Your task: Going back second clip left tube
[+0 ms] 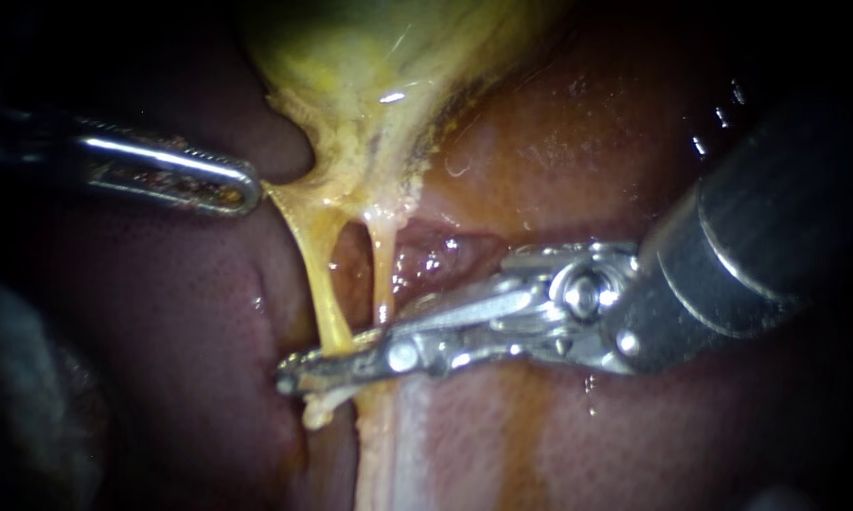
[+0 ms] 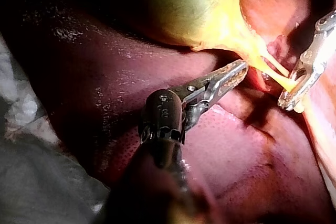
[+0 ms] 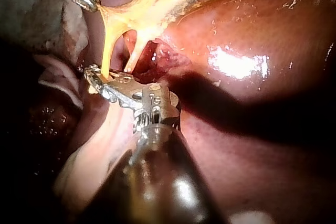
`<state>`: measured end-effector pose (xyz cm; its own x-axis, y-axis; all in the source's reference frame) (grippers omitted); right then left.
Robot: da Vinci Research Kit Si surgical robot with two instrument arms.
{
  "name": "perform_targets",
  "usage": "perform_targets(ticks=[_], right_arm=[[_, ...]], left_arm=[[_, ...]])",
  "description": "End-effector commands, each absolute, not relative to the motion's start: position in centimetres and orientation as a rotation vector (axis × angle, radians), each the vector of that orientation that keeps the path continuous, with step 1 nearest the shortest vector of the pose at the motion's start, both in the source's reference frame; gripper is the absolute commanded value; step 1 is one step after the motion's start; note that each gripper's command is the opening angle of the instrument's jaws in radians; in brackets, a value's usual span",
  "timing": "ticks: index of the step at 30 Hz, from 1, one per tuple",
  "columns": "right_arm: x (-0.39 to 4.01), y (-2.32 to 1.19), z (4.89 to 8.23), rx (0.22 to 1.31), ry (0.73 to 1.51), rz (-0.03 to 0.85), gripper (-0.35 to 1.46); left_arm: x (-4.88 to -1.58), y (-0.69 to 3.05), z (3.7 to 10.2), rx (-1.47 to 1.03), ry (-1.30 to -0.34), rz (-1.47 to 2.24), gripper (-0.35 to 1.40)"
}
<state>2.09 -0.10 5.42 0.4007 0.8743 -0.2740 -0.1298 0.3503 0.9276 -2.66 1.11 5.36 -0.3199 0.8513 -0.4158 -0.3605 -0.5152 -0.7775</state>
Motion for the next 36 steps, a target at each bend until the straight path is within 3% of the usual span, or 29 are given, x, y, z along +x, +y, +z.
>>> perform_targets(ticks=[1,2,4,7,9,19,25,33,36], right_arm=[[2.10,-0.10,5.44,0.987,0.924,0.788,-0.35],[2.10,-0.10,5.46,0.984,0.929,0.782,-0.35],[2.13,-0.11,5.52,0.961,0.966,0.743,0.02],[2.17,-0.11,5.59,0.942,0.985,0.720,0.31],[2.19,-0.10,5.62,0.916,0.997,0.703,0.39],[2.19,-0.02,5.68,0.693,1.078,0.549,0.50],[2.10,0.01,5.70,0.615,1.100,0.470,0.50],[1.62,0.15,5.47,0.497,1.136,0.315,0.50],[1.39,0.22,5.36,0.476,1.143,0.301,0.50]], left_arm=[[-2.66,1.11,5.36,-1.076,-0.730,1.922,-0.35],[-2.66,1.11,5.36,-1.076,-0.730,1.922,-0.35],[-2.66,1.11,5.36,-1.076,-0.730,1.922,-0.35],[-2.66,1.11,5.37,-1.076,-0.729,1.922,-0.35],[-2.66,1.11,5.37,-1.076,-0.730,1.922,-0.35],[-2.66,1.11,5.40,-1.077,-0.725,1.923,-0.35],[-2.66,1.12,5.41,-1.077,-0.725,1.923,-0.35],[-2.65,1.12,5.41,-1.077,-0.726,1.923,-0.35],[-2.65,1.13,5.42,-1.077,-0.726,1.923,-0.35]])
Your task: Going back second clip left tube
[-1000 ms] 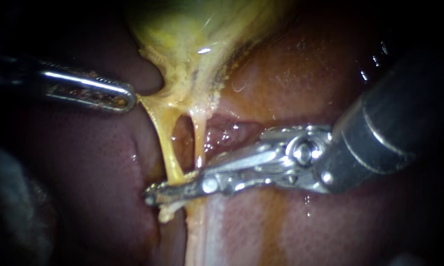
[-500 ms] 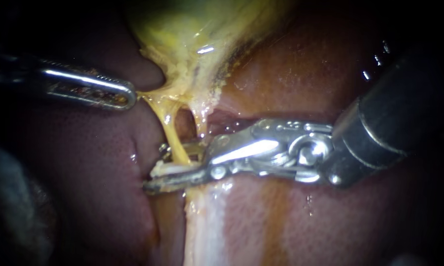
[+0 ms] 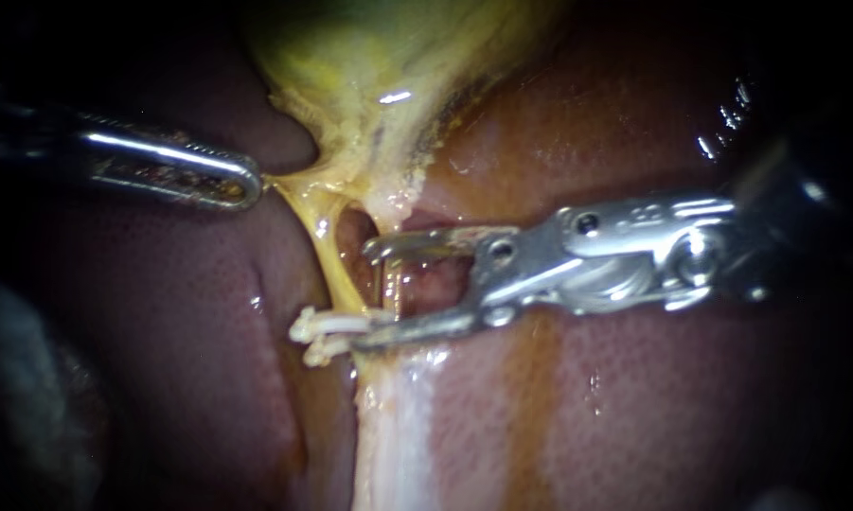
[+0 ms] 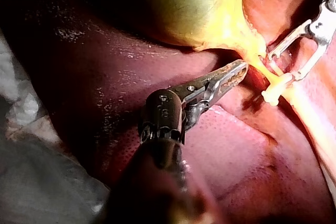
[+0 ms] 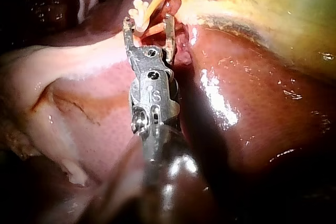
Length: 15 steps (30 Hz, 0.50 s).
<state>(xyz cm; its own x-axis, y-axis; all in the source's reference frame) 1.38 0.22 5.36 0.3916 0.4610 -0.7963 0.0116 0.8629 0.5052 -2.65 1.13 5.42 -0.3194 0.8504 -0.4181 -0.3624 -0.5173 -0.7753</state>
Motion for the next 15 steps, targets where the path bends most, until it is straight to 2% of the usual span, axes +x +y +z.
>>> perform_targets(ticks=[1,8,15], right_arm=[[1.31,0.24,5.33,0.470,1.144,0.292,0.50],[0.85,0.23,5.25,0.458,1.151,0.252,0.50],[0.56,0.25,5.22,0.443,1.149,0.257,0.50]], left_arm=[[-2.65,1.13,5.43,-1.077,-0.727,1.924,-0.35],[-2.63,1.15,5.44,-1.078,-0.728,1.924,-0.35],[-2.63,1.15,5.45,-1.078,-0.728,1.924,-0.35]])
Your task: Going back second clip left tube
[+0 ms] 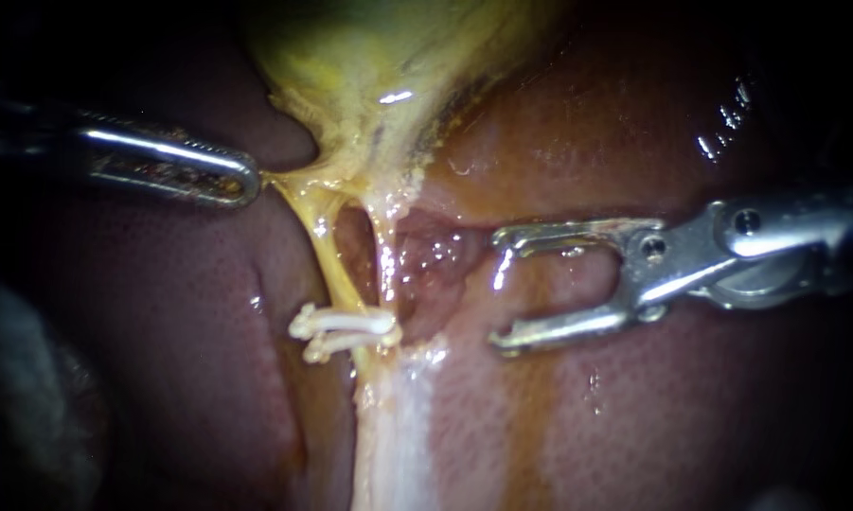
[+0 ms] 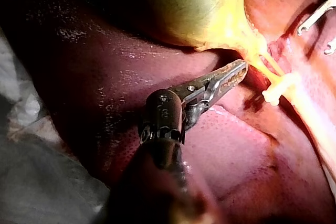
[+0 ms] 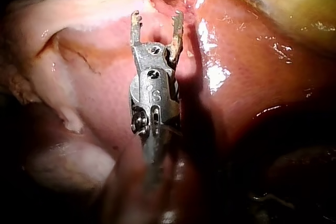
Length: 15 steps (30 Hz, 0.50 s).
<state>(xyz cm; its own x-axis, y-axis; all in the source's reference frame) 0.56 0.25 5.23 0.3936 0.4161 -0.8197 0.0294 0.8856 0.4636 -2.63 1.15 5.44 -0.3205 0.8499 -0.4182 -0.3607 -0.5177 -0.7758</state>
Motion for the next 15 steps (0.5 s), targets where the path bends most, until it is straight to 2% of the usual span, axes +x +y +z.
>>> perform_targets(ticks=[1,9,15], right_arm=[[0.52,0.25,5.22,0.444,1.149,0.256,0.50],[0.45,0.24,5.22,0.444,1.147,0.254,0.50],[0.45,0.24,5.22,0.446,1.148,0.252,0.50]], left_arm=[[-2.63,1.15,5.45,-1.078,-0.728,1.924,-0.35],[-2.66,1.18,5.52,-1.078,-0.724,1.924,-0.35],[-2.82,1.19,5.65,-1.080,-0.732,1.926,-0.35]])
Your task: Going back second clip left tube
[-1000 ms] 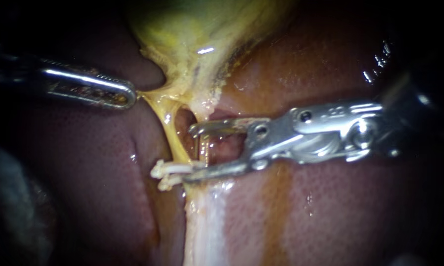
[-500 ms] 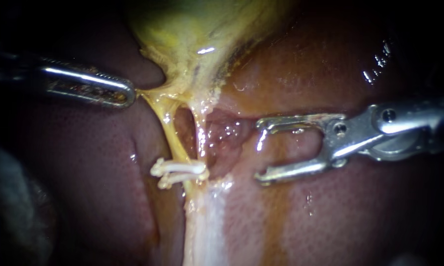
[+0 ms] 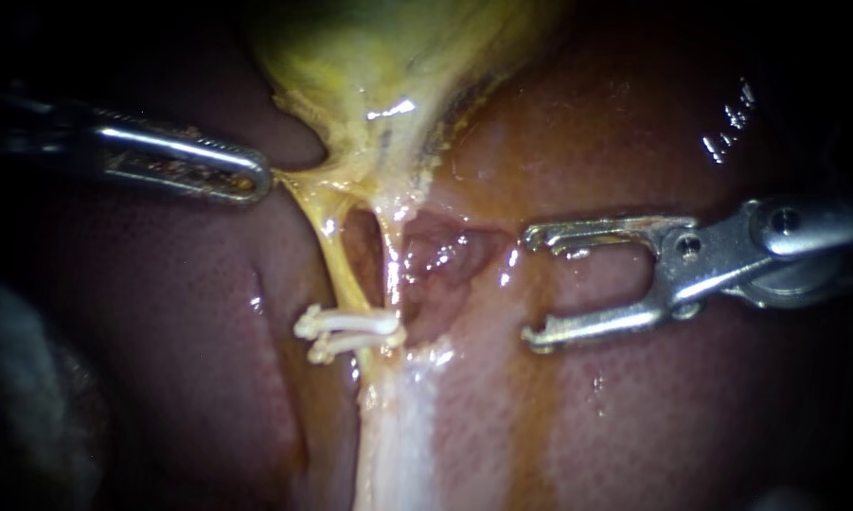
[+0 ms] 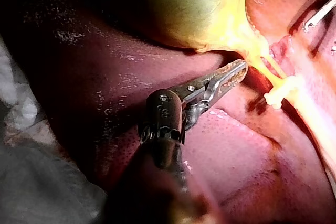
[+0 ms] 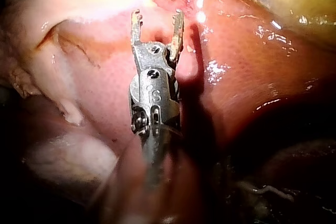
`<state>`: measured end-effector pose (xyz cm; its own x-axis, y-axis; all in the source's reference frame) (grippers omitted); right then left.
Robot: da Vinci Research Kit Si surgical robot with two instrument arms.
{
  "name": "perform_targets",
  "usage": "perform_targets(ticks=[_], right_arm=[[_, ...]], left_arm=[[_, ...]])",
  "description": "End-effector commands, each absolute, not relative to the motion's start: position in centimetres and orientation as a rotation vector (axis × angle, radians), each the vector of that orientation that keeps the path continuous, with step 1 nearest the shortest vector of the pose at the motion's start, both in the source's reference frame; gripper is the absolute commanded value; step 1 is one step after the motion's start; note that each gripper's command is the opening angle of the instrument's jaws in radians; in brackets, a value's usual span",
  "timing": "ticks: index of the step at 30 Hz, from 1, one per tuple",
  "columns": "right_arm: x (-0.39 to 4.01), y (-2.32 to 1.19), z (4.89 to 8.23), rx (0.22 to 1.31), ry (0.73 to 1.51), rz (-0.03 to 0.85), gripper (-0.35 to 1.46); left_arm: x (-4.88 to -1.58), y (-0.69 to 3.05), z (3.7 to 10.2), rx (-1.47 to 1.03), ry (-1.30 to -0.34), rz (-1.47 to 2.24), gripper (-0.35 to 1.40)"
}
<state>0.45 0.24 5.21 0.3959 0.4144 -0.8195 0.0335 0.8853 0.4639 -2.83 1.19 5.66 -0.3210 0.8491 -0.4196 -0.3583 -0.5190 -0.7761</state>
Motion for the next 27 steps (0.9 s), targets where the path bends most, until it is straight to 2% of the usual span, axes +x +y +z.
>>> perform_targets(ticks=[1,13,27], right_arm=[[0.45,0.24,5.22,0.446,1.148,0.252,0.50],[0.45,0.23,5.23,0.445,1.147,0.251,0.50],[0.46,0.23,5.22,0.445,1.147,0.252,0.50]], left_arm=[[-2.85,1.18,5.67,-1.080,-0.733,1.927,-0.35],[-2.97,1.11,5.98,-1.091,-0.756,1.941,-0.35],[-2.99,1.11,5.99,-1.089,-0.757,1.951,-0.35]])
